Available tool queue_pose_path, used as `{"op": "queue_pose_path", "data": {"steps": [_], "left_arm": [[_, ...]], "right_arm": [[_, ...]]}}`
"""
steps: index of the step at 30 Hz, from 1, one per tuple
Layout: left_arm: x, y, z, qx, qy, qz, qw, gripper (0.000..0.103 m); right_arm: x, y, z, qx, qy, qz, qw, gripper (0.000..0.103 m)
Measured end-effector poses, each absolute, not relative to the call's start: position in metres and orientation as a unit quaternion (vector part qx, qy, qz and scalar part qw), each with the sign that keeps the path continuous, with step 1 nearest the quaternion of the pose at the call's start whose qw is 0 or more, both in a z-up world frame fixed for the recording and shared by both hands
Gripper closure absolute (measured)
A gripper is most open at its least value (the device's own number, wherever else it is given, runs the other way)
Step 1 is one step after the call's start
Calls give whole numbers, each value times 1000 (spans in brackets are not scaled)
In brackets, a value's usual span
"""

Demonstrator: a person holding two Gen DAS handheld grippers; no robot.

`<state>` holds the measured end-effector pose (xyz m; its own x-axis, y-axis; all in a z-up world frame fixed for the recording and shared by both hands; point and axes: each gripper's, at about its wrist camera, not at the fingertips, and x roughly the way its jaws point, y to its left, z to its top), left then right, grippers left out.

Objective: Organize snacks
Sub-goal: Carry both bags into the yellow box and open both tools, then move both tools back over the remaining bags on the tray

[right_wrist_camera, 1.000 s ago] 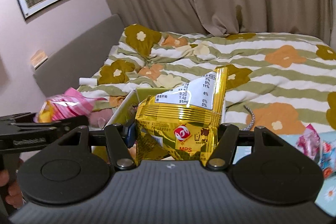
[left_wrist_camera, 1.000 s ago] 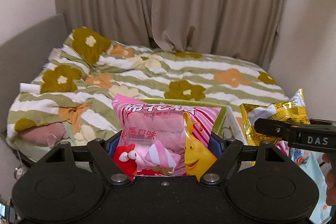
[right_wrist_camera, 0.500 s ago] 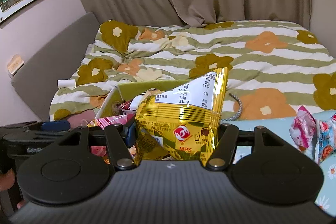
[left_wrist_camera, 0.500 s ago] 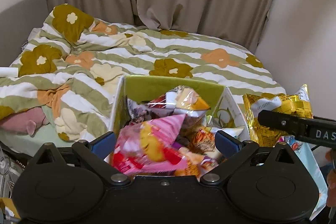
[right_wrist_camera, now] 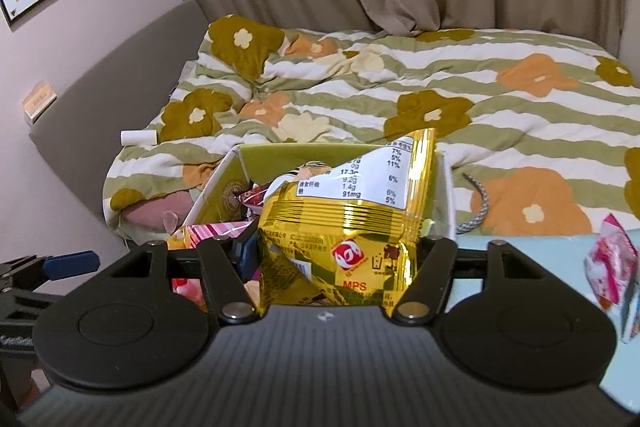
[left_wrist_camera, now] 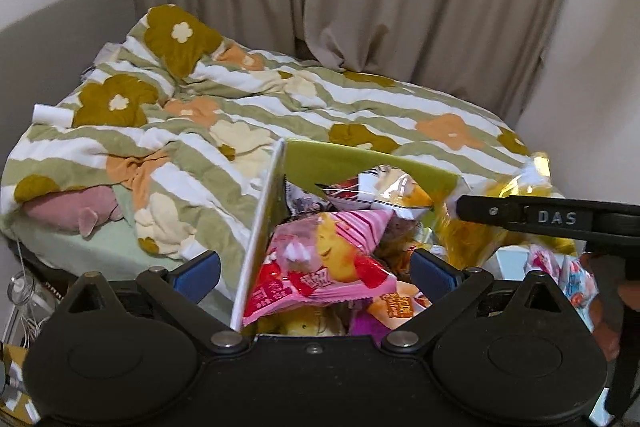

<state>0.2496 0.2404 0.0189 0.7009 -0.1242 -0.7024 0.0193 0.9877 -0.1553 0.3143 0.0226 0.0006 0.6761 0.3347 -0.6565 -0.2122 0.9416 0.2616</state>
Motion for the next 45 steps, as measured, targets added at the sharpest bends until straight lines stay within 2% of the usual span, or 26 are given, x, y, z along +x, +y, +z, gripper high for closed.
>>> {"op": "queue_pose_path", "data": {"steps": [1,3,12,29,37,45], "left_arm": [[249,241,19,-69,385,-36,919,1],[249,242,17,-69,388,-30,918,1],[240,243,18,-73,387,-23,919,1],[198,227,46,-39,344,-61,936,1],[189,190,53,-21,329,-124,936,1],[199,118,52,-5,328,-187,926,0]], "right_arm": [[318,25,-2,82,377,154,910,20],[322,27,-6,88,378,163,907,0],[314,19,-10,105,372,163,908,0],[248,7,28,99,313,139,934,0],[201,-32,36,113,274,74,952,0],[176,-108,34,134,261,6,956,0]]}}
